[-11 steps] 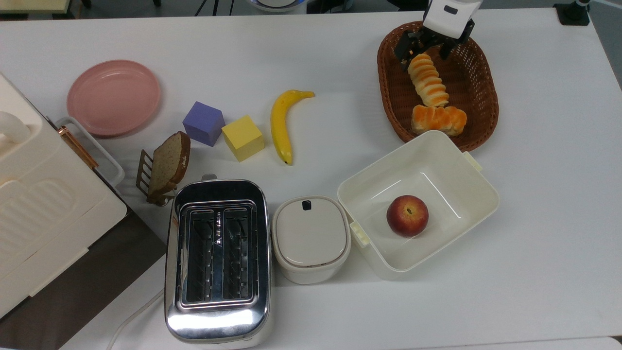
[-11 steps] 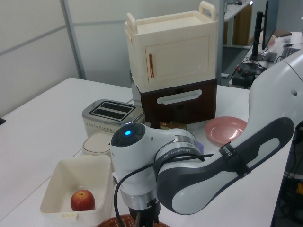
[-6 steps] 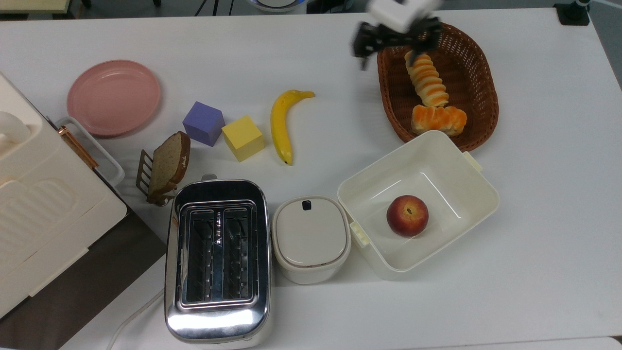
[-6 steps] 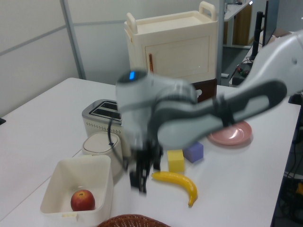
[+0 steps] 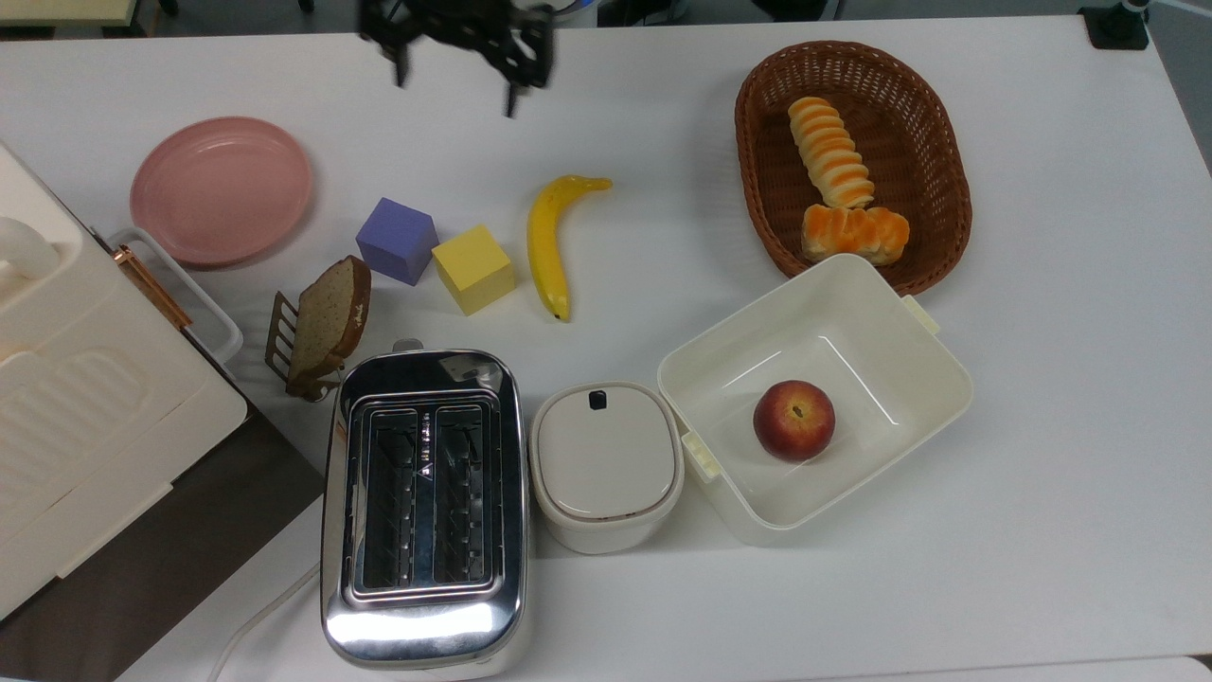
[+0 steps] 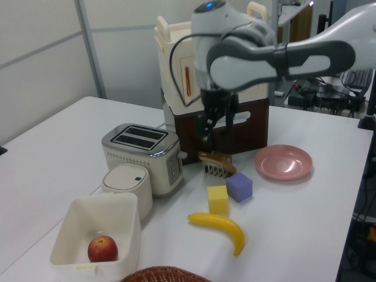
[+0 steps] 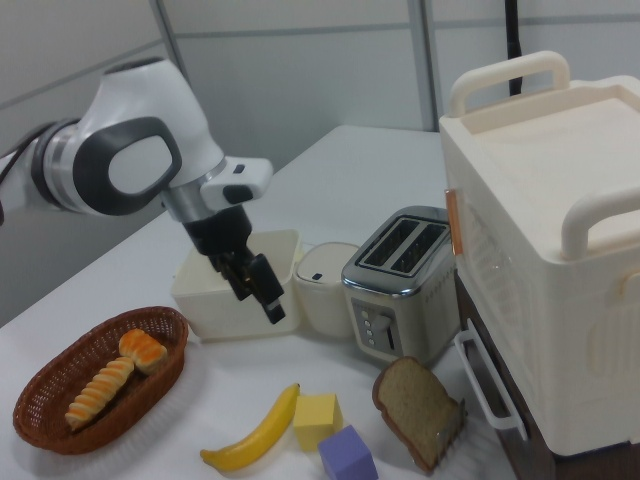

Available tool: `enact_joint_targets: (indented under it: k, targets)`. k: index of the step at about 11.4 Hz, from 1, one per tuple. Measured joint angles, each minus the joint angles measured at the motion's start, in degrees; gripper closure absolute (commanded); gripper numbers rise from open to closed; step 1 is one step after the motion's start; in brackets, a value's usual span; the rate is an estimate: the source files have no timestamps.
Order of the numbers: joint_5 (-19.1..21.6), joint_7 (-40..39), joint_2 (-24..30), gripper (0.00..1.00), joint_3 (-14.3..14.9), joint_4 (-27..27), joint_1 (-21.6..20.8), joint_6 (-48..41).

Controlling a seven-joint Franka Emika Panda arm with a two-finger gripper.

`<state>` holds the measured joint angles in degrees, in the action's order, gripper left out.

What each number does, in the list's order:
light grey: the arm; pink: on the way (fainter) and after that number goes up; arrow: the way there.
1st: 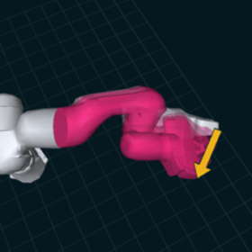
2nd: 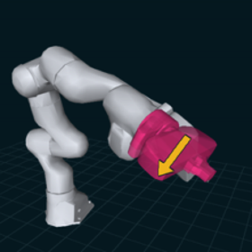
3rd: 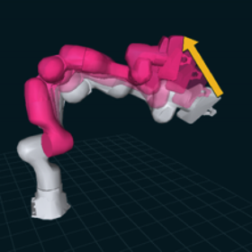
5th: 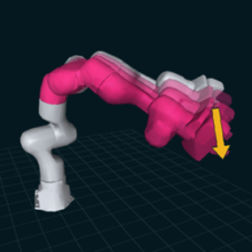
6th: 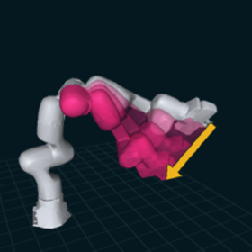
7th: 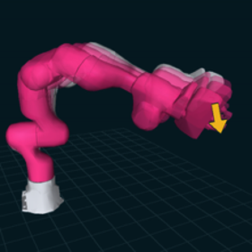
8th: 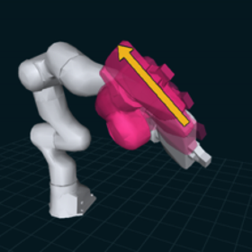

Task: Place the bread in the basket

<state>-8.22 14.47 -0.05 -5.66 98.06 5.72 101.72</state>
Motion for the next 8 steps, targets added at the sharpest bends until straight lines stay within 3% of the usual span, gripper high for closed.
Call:
enact_joint_targets:
  k: [2,3,8]
  targets:
    - [0.0,-0.7,0.5,0.00,4.3,-3.5,0.2,-1.3]
    - [0.0,-0.8,0.5,0.00,5.2,-4.2,0.2,-1.4]
    - [2.3,-0.8,-0.5,0.00,5.2,-4.2,-1.7,-1.4]
